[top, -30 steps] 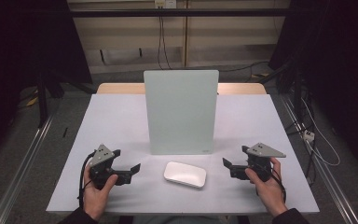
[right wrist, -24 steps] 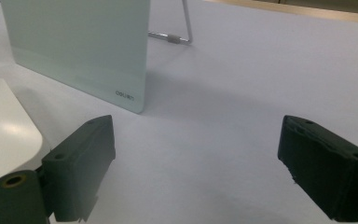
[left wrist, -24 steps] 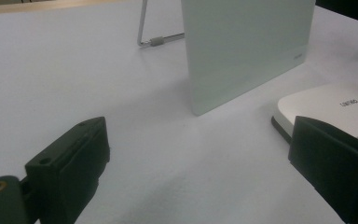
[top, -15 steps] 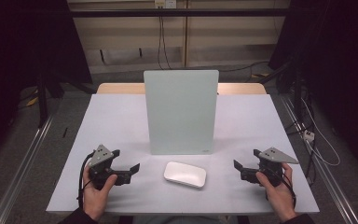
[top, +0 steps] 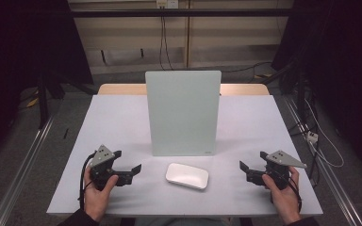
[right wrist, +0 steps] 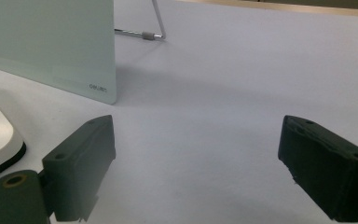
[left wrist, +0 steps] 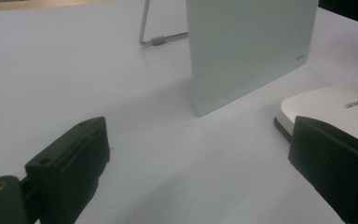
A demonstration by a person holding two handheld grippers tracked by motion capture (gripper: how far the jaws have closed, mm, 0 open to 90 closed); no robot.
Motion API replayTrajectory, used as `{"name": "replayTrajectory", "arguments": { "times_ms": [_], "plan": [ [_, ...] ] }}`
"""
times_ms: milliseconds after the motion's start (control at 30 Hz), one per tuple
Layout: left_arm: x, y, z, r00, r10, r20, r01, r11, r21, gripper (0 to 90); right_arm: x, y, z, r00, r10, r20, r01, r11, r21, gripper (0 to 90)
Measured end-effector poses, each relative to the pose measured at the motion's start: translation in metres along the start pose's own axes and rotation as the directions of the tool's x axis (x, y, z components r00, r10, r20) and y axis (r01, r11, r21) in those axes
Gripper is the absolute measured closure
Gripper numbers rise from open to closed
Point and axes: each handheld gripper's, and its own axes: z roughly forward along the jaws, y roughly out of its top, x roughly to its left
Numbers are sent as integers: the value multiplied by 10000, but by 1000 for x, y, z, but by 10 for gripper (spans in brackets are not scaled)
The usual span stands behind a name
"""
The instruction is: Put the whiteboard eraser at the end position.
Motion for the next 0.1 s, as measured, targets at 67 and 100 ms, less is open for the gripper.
{"name": "replayTrajectory", "arguments": {
  "times_ms": [67, 100],
  "plan": [
    [0, 0, 0, 10000, -9, 10, 9, 10000, -16, 51, -1, 1, -1, 10000, -49, -2, 49, 9999, -88, 110],
    [0, 0, 0, 10000, 35, 21, -35, 10000, -11, 51, -1, 0, -1, 10000, 5, -26, -5, 10000, -88, 110]
  ]
}}
